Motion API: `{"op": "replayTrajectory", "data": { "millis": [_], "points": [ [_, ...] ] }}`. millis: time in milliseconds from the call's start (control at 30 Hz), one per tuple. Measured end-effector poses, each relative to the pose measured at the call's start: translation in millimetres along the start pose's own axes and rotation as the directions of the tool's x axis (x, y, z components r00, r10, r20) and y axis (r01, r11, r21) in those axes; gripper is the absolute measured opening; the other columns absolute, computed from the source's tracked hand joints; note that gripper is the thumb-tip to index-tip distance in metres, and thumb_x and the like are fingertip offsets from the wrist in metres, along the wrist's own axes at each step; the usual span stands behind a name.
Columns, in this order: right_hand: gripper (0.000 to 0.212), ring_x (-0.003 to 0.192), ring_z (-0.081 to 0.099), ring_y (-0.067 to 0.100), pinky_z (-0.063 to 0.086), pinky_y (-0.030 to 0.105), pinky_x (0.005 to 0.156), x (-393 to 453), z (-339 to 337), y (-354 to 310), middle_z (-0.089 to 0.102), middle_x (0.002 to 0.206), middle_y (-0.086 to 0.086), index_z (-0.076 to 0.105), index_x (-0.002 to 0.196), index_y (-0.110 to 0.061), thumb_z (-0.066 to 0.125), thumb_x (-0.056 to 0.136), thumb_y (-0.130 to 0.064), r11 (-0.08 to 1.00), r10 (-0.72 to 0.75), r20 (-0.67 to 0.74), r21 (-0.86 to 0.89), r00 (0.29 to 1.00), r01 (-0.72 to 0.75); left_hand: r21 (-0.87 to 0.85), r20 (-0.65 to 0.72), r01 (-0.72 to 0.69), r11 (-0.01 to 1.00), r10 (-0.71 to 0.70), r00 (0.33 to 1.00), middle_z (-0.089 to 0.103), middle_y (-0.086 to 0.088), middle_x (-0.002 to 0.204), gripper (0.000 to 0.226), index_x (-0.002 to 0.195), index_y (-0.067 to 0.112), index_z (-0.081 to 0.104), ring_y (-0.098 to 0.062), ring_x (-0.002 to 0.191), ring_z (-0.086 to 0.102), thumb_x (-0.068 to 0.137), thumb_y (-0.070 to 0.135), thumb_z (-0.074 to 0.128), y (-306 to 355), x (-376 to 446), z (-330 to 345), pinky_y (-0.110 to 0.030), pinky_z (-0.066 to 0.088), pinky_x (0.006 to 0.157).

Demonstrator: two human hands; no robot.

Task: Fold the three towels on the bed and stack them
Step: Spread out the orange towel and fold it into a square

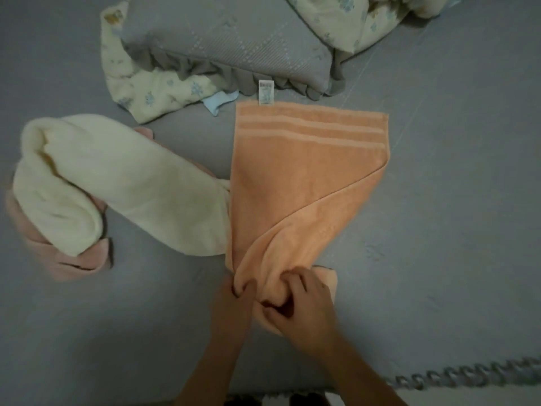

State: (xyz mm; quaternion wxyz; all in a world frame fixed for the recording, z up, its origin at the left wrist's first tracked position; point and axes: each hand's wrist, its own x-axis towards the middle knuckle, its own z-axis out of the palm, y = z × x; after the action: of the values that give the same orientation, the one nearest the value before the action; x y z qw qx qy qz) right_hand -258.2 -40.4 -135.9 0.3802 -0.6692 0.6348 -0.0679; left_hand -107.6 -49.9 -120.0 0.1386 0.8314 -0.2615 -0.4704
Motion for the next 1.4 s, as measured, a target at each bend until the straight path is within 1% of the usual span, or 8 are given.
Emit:
{"op": "replayTrajectory", "data": {
  "millis": [233, 333, 533, 733, 900, 1100, 1267, 1400],
  "points": [
    [0.034, 0.086, 0.059, -0.002, 0.051, 0.026, 0.077, -43, -15, 1, 0.066, 0.106, -0.013, 0.061, 0.113, -0.025, 0.070, 0.082, -0.036, 0.898, 0.310, 0.052, 0.311, 0.949, -0.311, -0.302, 0.388, -0.231, 0.925, 0.341, 0.856, 0.072, 0.008, 0.100, 0.025, 0.105, 0.023, 0.068, -0.008, 0.097, 0.067, 0.083, 0.034, 0.067, 36, -49, 9, -0.019, 0.051, 0.081],
    [0.011, 0.076, 0.070, 0.020, 0.057, 0.037, 0.066, -57, -27, 11, 0.075, 0.090, 0.011, 0.070, 0.089, -0.012, 0.065, 0.090, -0.022, 0.490, 0.690, 0.105, 0.660, 0.716, -0.569, -0.418, 0.358, -0.214, 0.883, 0.377, 0.854, 0.072, 0.011, 0.101, 0.017, 0.102, 0.029, 0.070, -0.006, 0.096, 0.067, 0.088, 0.023, 0.064, 19, -55, 16, -0.019, 0.052, 0.081],
    [0.039, 0.113, 0.064, 0.037, 0.055, 0.049, 0.090, -76, -61, 48, 0.066, 0.124, 0.020, 0.057, 0.124, -0.011, 0.052, 0.096, -0.038, -0.351, 0.453, 0.537, 0.841, 0.712, -0.411, -0.397, 0.167, 0.076, 0.915, -0.009, 0.986, 0.059, -0.004, 0.111, 0.043, 0.117, 0.020, 0.049, -0.024, 0.102, 0.060, 0.082, 0.006, 0.071, -36, -20, 28, -0.035, 0.049, 0.087],
    [0.025, 0.091, 0.058, 0.027, 0.045, 0.037, 0.079, -98, -34, 103, 0.065, 0.101, 0.013, 0.063, 0.102, -0.006, 0.065, 0.087, -0.026, 0.420, 0.882, -0.130, 0.655, 0.454, -0.628, -0.346, 0.437, -0.006, 0.938, 0.167, 0.884, 0.073, 0.006, 0.107, 0.041, 0.120, 0.025, 0.063, -0.014, 0.100, 0.067, 0.082, 0.024, 0.075, -44, -22, 63, -0.014, 0.050, 0.066],
    [0.076, 0.098, 0.058, 0.016, 0.048, 0.033, 0.078, -102, -18, 73, 0.055, 0.106, -0.006, 0.047, 0.116, -0.028, 0.064, 0.060, -0.077, 0.631, 0.725, -0.121, 0.510, 0.678, -0.584, -0.286, 0.301, 0.025, 0.958, 0.065, 0.951, 0.070, -0.002, 0.114, 0.048, 0.123, 0.013, 0.063, -0.020, 0.105, 0.066, 0.079, 0.024, 0.078, -54, -37, 88, -0.040, 0.054, 0.091],
    [0.094, 0.117, 0.046, 0.032, 0.047, 0.046, 0.089, -111, 12, 76, 0.033, 0.134, 0.009, 0.018, 0.142, -0.016, 0.067, 0.073, -0.058, 0.791, 0.607, -0.060, -0.047, 0.793, -0.609, -0.167, 0.358, -0.038, 0.985, 0.096, 0.929, 0.072, 0.000, 0.069, 0.026, 0.076, 0.014, 0.067, -0.015, 0.066, 0.070, 0.072, 0.037, 0.080, -111, -73, 82, -0.028, 0.050, 0.057],
    [0.004, 0.081, 0.062, 0.025, 0.048, 0.034, 0.067, -119, -4, 107, 0.064, 0.088, 0.001, 0.060, 0.088, -0.019, 0.059, 0.086, -0.016, 0.724, 0.639, -0.084, 0.402, 0.764, -0.561, 0.143, 0.262, -0.030, 0.989, -0.009, 0.965, 0.065, -0.008, 0.080, 0.021, 0.075, 0.016, 0.062, -0.031, 0.080, 0.065, 0.078, -0.005, 0.066, -174, -85, 60, -0.038, 0.054, 0.076],
    [0.017, 0.065, 0.056, 0.023, 0.044, 0.029, 0.052, -151, -18, 147, 0.062, 0.070, 0.006, 0.063, 0.078, -0.011, 0.053, 0.080, 0.001, 0.191, 0.834, 0.075, 0.891, 0.547, -0.413, -0.055, 0.192, 0.128, 0.990, -0.115, 0.975, 0.072, -0.003, 0.079, 0.020, 0.083, 0.019, 0.068, -0.016, 0.074, 0.069, 0.093, 0.036, 0.061, -181, -95, 56, -0.032, 0.053, 0.070]
  ]
}}
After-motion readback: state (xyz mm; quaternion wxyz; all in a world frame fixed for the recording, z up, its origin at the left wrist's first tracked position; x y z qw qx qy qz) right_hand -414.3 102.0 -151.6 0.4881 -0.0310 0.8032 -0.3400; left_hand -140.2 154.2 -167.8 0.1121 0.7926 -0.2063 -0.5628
